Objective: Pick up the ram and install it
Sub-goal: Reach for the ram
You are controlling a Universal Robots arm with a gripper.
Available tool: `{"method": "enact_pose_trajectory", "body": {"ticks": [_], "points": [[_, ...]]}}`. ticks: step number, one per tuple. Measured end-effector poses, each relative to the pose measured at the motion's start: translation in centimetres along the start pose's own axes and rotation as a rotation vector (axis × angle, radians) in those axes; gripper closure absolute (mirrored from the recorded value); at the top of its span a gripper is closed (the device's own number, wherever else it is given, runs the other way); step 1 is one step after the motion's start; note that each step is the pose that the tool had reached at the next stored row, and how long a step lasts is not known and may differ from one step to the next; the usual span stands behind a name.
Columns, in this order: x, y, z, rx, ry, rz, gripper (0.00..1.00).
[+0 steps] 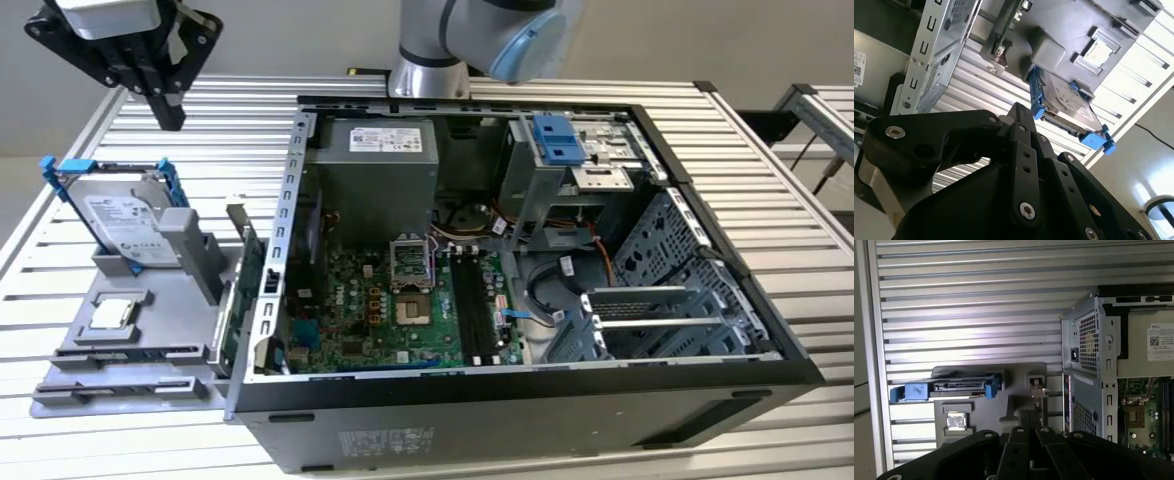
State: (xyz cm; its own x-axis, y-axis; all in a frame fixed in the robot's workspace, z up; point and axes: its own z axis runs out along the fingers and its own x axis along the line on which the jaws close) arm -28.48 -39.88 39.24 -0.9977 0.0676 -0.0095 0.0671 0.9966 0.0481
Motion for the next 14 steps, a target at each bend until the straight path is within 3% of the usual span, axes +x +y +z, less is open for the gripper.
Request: {"method": "enact_pose_trajectory", "body": {"ticks": [14], "points": [[3.52,-0.24,-0.04,0.0002,0.003,-0.001,1.0]]}}
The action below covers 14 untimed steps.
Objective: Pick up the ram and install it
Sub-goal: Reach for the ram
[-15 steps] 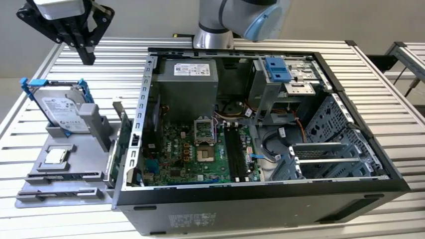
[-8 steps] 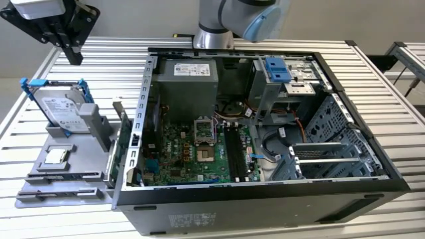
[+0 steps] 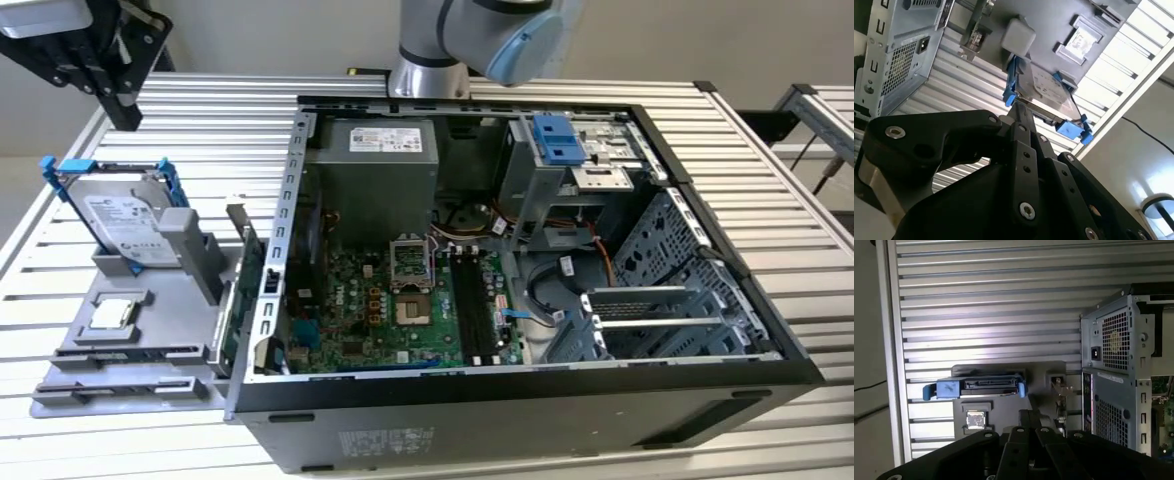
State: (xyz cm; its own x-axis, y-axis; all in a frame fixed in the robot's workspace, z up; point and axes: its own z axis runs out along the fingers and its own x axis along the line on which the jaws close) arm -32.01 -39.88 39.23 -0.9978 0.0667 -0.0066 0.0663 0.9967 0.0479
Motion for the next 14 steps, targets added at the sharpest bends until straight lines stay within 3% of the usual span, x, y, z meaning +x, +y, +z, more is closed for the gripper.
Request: {"method": "enact_pose_trajectory", "body": {"ticks": [14], "points": [[3.09,-0.21,-0.03,0.0001,0.0011,0.0,1.0]]}}
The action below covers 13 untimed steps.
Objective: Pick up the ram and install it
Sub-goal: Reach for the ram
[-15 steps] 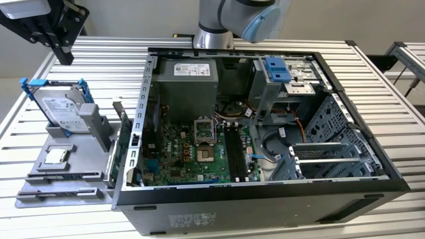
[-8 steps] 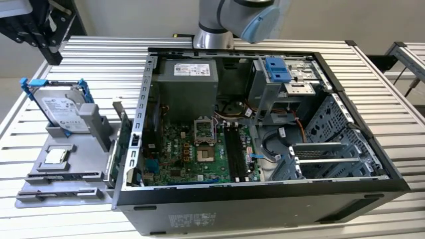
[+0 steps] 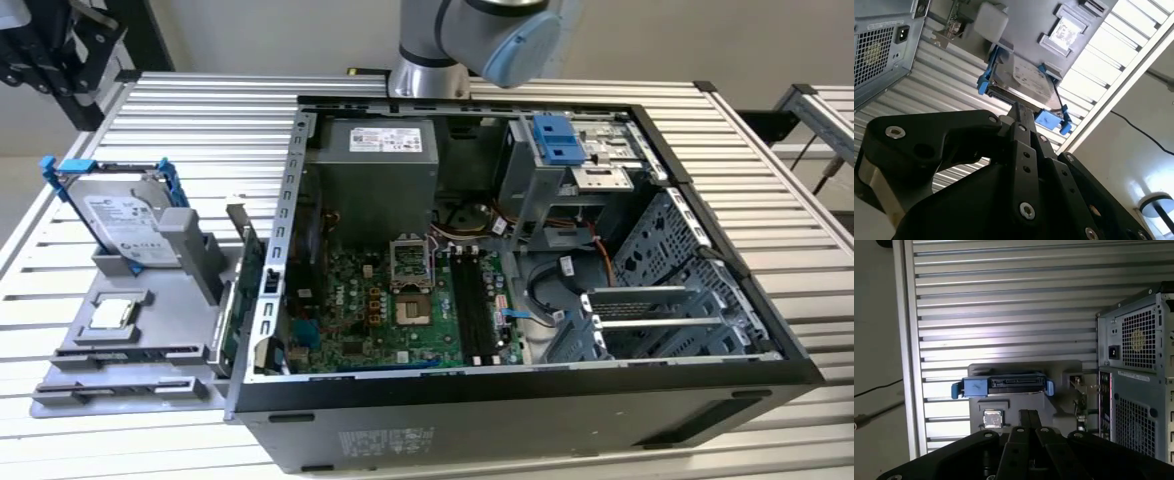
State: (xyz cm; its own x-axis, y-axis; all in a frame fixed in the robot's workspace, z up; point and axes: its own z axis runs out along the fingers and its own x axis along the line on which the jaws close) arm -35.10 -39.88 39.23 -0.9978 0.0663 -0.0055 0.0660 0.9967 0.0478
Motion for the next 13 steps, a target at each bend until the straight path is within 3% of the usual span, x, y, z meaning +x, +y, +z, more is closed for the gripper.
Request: {"method": "enact_pose_trajectory", "body": {"ticks": [10,13], "points": [[2.31,-0.15,-0.02,0.0,0.0001,0.0,1.0],[2.46,-0.16,-0.01,-0.0002,0.0016,-0.034,1.0]]}}
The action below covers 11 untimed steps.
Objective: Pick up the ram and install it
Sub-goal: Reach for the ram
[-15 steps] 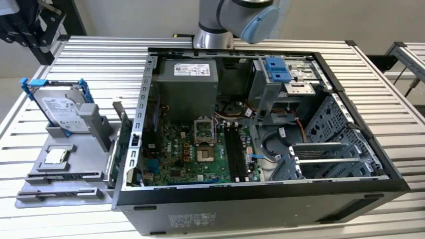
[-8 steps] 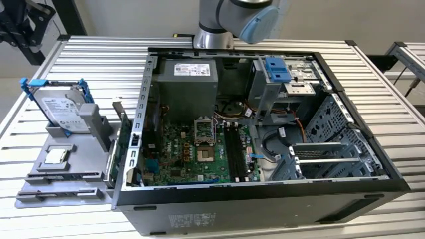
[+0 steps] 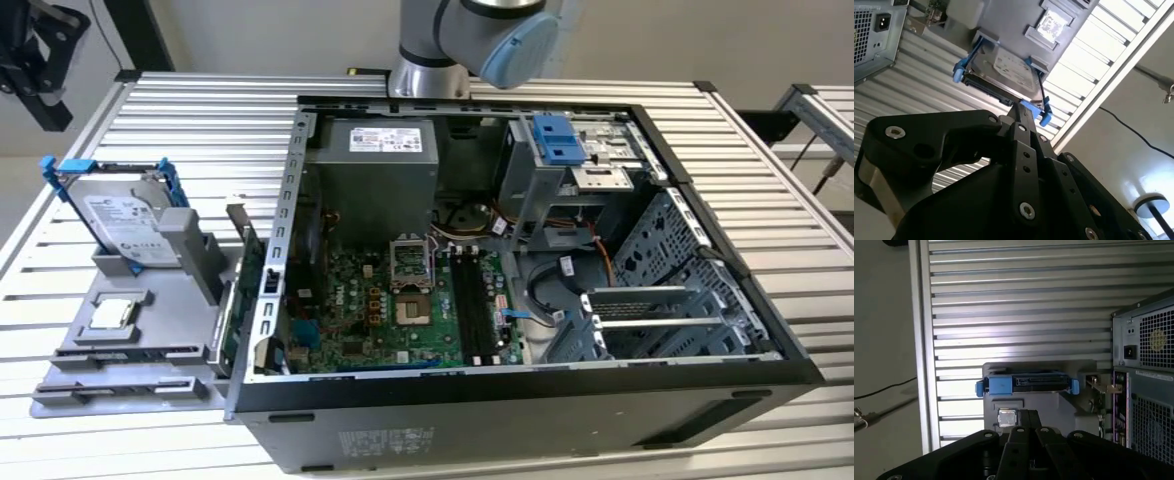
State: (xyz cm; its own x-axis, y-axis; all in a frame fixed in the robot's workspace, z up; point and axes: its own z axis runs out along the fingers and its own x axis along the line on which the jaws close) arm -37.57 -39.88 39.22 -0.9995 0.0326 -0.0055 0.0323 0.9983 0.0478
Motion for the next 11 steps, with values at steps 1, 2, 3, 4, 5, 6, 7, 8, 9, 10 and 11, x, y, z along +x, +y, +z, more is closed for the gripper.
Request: {"method": "enact_pose_trajectory", "body": {"ticks": [1,2,3,4,5,6,7,8,9,10,11], "points": [[0.01,0.0,0.0,-0.0001,0.0008,-0.017,1.0],[0.02,0.0,0.0,0.0,0.0017,-0.033,1.0],[0.02,0.0,0.01,-0.0002,0.0018,-0.04,1.0],[0.02,0.0,0.01,-0.0002,0.0019,-0.04,1.0],[0.03,0.0,0.01,-0.0002,0.002,-0.041,1.0],[0.03,0.0,0.01,-0.0002,0.002,-0.041,1.0],[0.03,-0.02,0.01,-0.0003,0.0019,-0.042,1.0],[0.03,-0.12,0.01,-0.0004,0.0018,-0.042,1.0],[0.03,-0.33,0.0,-0.0004,0.0019,-0.041,1.0],[0.03,-0.6,-0.02,-0.0003,0.002,-0.041,1.0],[0.03,-0.97,-0.03,-0.0003,0.0019,-0.041,1.0]]}}
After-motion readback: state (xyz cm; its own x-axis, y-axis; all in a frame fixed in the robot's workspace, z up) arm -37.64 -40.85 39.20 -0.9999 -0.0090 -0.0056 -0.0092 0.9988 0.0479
